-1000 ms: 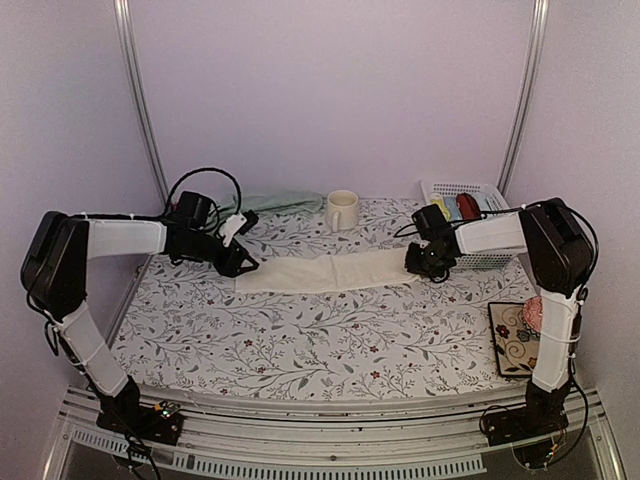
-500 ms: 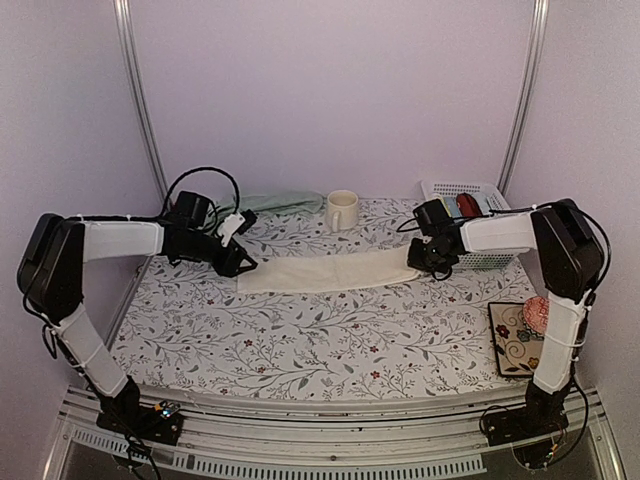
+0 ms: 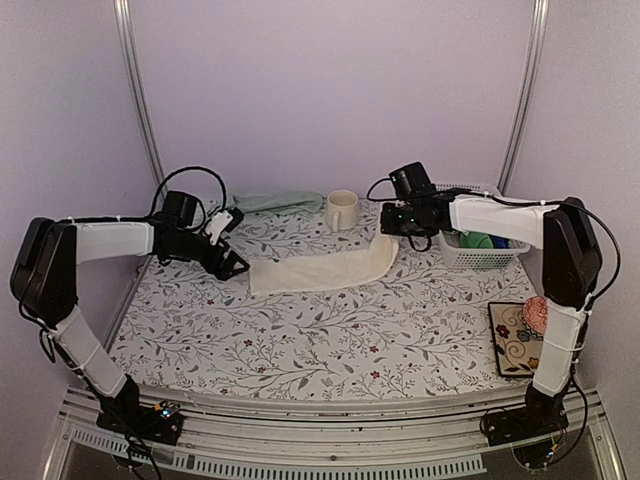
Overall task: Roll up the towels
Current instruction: Pick up the towel from the center of the board, then fold the towel at the center of the board.
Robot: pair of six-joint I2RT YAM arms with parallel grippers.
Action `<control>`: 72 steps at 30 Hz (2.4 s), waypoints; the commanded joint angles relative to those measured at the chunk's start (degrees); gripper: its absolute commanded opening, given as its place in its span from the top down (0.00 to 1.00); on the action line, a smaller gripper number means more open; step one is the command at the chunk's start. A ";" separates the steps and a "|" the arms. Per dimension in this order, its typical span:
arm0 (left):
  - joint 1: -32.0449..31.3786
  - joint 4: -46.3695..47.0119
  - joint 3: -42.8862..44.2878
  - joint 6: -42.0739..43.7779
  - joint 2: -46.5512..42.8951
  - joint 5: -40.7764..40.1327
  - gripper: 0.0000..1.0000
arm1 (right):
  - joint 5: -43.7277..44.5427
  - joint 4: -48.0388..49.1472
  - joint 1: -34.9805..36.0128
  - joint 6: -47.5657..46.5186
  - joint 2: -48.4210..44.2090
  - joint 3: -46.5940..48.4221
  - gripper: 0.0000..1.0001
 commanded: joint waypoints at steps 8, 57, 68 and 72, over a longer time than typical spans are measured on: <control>8.01 0.00 -4.77 0.68 -4.87 1.94 0.03 | -7.40 -2.42 13.10 -4.71 15.20 20.67 0.98; 11.15 1.95 -5.57 -1.16 -2.97 6.66 0.03 | -18.85 6.70 20.43 -4.82 35.76 35.82 0.95; 11.07 1.89 -5.68 -1.15 -2.41 6.97 0.03 | -21.10 12.20 21.06 -2.98 38.48 35.99 0.93; 11.11 1.88 -5.76 -1.11 -2.36 6.98 0.03 | -22.16 13.95 21.32 -2.26 39.11 35.98 0.93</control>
